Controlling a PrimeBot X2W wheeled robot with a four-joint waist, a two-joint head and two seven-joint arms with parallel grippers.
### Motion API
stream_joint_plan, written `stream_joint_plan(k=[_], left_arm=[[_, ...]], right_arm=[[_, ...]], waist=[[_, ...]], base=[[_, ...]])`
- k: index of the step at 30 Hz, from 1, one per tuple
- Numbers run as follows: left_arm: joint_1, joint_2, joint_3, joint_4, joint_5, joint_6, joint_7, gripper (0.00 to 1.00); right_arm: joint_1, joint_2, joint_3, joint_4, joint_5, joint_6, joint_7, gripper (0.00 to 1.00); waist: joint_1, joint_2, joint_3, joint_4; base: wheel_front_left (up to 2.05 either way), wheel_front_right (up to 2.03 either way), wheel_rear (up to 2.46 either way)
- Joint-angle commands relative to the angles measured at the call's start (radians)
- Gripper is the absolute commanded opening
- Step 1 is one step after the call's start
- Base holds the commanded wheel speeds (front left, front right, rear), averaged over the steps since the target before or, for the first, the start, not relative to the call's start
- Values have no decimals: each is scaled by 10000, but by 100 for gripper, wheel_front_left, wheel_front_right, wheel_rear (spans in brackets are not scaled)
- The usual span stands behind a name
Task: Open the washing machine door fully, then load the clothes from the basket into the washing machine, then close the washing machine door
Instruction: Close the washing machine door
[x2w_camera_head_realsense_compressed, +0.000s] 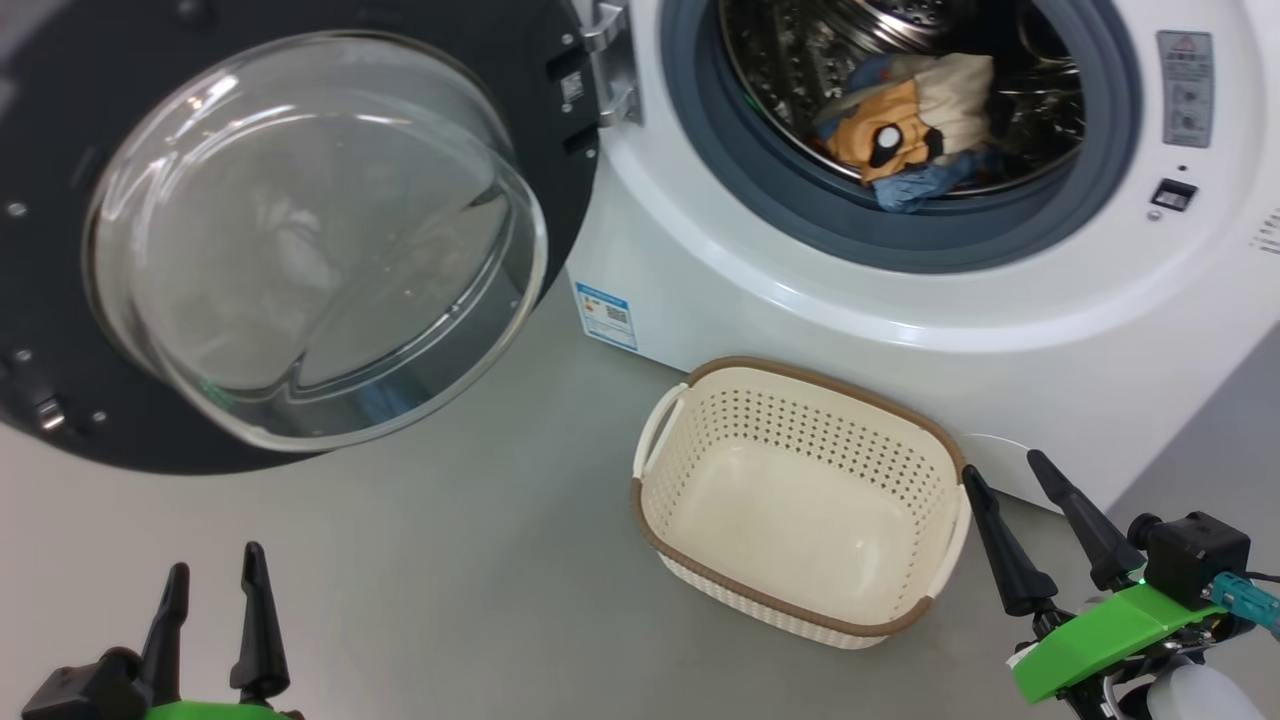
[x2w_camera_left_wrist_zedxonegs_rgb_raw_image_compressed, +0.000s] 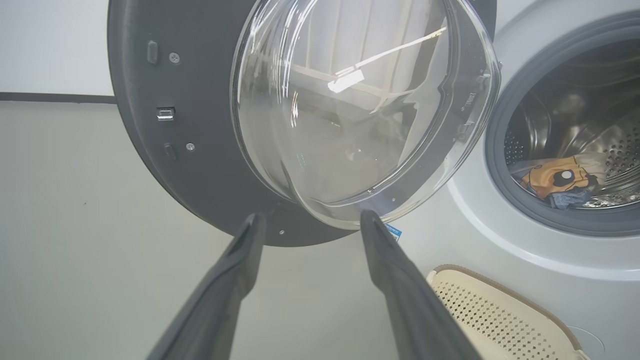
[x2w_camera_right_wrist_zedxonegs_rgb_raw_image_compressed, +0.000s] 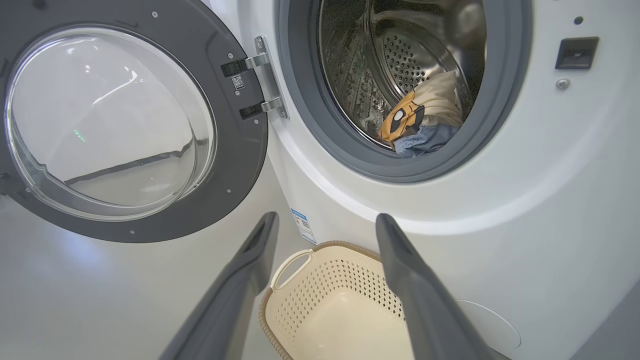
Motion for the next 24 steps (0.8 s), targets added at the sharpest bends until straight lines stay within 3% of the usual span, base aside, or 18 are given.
stream_joint_plan(k=[1, 20, 21, 22, 23, 24], left_arm=[[36, 111, 392, -295, -73, -15, -63, 100], [213, 102, 552, -538, -538, 36, -63, 100], [219, 102, 559, -560, -544, 37, -63, 88], [219, 102, 578, -602, -550, 37, -63, 50], [220, 102, 599, -646, -554, 36, -63, 34], [211, 102, 627, -707, -599, 34, -63, 0]], right_arm=[[-297, -127, 291, -181, 52, 16, -46, 100], [-795, -267, 754, 45, 190, 16, -46, 100], [-798, -277, 766, 47, 198, 16, -46, 100], [-799, -287, 778, 48, 206, 16, -46, 100], [-797, -295, 787, 50, 211, 16, -46, 100], [-793, -300, 789, 51, 216, 16, -46, 100]], waist=[[0, 0, 10, 235], [0, 0, 172, 355], [0, 0, 171, 355], [0, 0, 167, 355], [0, 0, 159, 353], [0, 0, 153, 352]], base=[[0, 0, 0], [0, 0, 0], [0, 0, 0], [0, 0, 0], [0, 0, 0], [0, 0, 0]])
